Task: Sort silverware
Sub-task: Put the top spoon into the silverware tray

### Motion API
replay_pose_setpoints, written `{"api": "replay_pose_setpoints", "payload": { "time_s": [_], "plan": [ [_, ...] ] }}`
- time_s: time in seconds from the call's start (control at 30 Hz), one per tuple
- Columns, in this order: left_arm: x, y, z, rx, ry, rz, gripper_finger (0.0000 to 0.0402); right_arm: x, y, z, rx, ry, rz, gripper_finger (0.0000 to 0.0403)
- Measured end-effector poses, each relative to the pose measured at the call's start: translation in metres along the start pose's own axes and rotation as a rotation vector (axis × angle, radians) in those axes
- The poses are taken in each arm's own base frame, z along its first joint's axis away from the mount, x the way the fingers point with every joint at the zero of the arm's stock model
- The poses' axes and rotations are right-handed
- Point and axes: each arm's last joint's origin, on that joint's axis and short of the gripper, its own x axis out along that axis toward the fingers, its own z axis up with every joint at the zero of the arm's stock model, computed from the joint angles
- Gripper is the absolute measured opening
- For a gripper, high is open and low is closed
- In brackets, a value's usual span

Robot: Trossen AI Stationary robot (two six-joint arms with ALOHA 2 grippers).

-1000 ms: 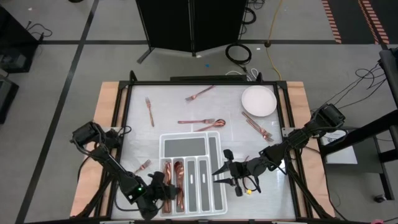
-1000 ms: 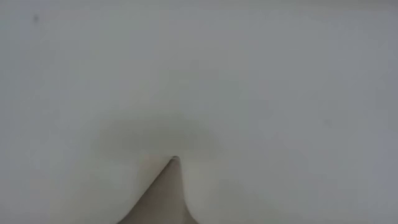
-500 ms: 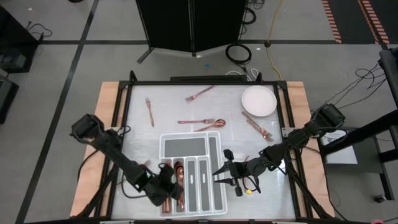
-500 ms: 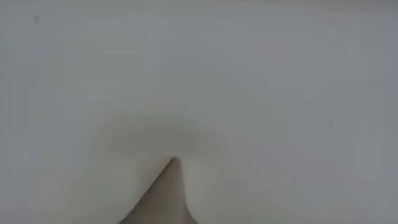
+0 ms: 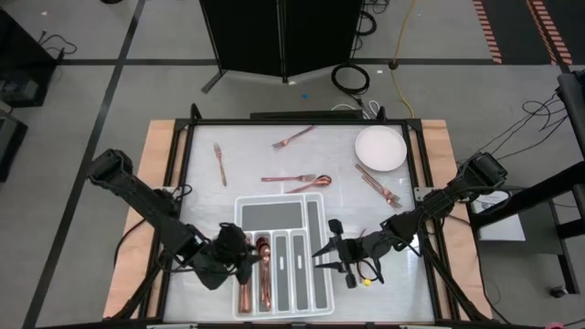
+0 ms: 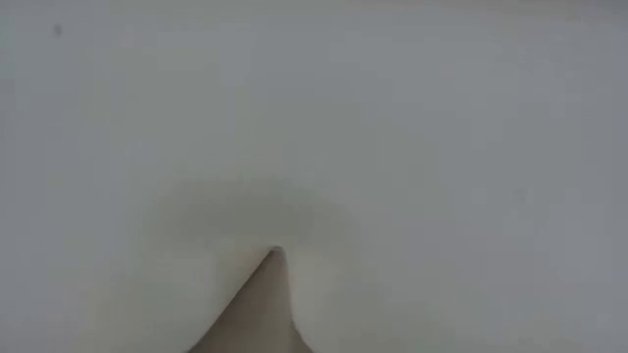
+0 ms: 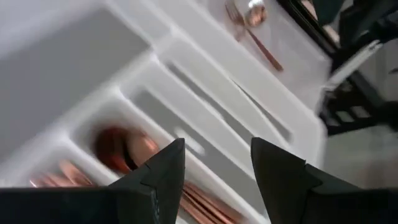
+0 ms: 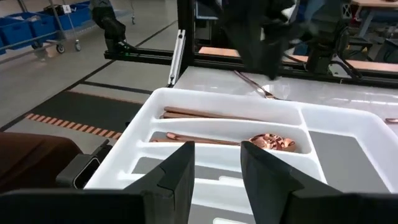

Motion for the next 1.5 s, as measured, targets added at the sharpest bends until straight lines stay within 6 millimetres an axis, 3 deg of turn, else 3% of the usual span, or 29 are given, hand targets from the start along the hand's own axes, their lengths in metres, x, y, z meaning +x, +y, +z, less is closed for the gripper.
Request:
{"api": "replay_pose_setpoints", "payload": {
  "time_s": [0.2,0.3,0.57,0.77,1.0,1.2,1.4,1.5],
  "plan": [
    [0.012,0.010,0.008,0.254,-0.114,0.052,0.0184,0.002,-0.008,0.001,0.005,-0.003,-0.025,0.0121],
    [0.019,0.010,0.027,0.322,-0.133,0.038,0.0184,0.003,-0.014,0.002,0.009,-0.003,-0.044,0.0121],
    [0.039,0.009,0.086,0.603,-0.182,-0.202,0.0184,0.009,-0.044,0.005,0.021,-0.008,-0.143,0.0121],
    [0.056,0.038,0.123,0.621,-0.160,-0.145,0.0184,0.011,-0.066,0.007,-0.010,-0.004,-0.212,0.0121],
    [0.056,0.057,0.140,0.622,-0.099,-0.147,0.0184,0.010,-0.094,-0.001,-0.001,0.091,-0.302,0.0121],
    [0.028,0.069,0.130,0.541,-0.155,-0.145,0.0184,0.001,-0.117,-0.018,0.069,0.295,-0.392,0.0121],
    [0.012,0.084,0.081,0.426,-0.391,-0.314,0.0184,-0.010,-0.129,-0.022,0.044,0.406,-0.429,0.0121],
    [0.010,0.094,0.064,0.384,-0.500,-0.334,0.0184,-0.013,-0.144,-0.018,0.003,0.410,-0.461,0.0121]
  ]
}}
